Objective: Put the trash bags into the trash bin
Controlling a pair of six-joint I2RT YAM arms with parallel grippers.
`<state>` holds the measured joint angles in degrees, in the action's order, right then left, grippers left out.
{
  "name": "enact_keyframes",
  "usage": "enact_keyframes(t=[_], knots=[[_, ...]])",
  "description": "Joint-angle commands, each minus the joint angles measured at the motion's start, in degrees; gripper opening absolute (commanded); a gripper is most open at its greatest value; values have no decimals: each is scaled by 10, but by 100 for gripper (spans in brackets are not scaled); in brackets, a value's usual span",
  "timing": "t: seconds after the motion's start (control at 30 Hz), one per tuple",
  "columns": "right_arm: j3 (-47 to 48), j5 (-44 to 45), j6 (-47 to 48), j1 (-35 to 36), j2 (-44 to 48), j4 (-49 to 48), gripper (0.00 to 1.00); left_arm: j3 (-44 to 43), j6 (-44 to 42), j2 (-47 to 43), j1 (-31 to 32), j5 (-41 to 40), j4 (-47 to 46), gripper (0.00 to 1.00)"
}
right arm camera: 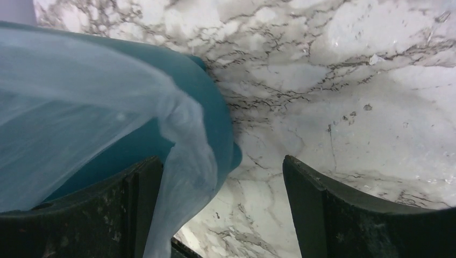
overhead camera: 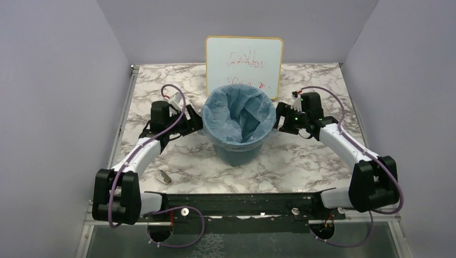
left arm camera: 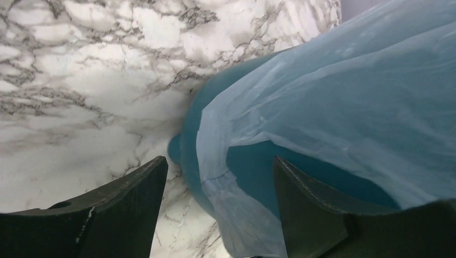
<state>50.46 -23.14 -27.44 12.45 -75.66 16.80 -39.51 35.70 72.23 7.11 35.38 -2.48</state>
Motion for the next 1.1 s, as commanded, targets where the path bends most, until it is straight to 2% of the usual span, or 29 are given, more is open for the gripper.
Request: enact_keyframes(t=[0.0, 0.17, 0.27, 0.33, 0.57, 0.73, 0.8, 0.87, 1.07], knots=[[-9, -33, -16, 1, -44, -39, 88, 31, 7, 9, 1, 27, -14, 72], [-26, 6, -42, 1, -73, -74, 88, 86, 86, 35, 10, 18, -119, 70], [-34, 10, -50, 1, -87, -72, 88, 83, 64, 53, 13, -3, -99, 67], [-43, 17, -55, 1, -97, -70, 88, 83, 53, 64, 13, -21, -78, 61], [-64, 49, -66, 1, -103, -76, 89, 95, 41, 73, 24, -47, -66, 56], [-38, 65, -48, 1, -111, -50, 91, 93, 33, 88, 26, -52, -62, 56], [-25, 106, -39, 1, -102, -26, 92, 86, 31, 86, 26, -61, -49, 56], [-18, 159, -37, 2, -79, -10, 92, 80, 27, 77, 26, -62, -45, 60], [6, 321, -16, 1, 27, 18, 95, 67, 14, 14, 26, -88, -34, 65]])
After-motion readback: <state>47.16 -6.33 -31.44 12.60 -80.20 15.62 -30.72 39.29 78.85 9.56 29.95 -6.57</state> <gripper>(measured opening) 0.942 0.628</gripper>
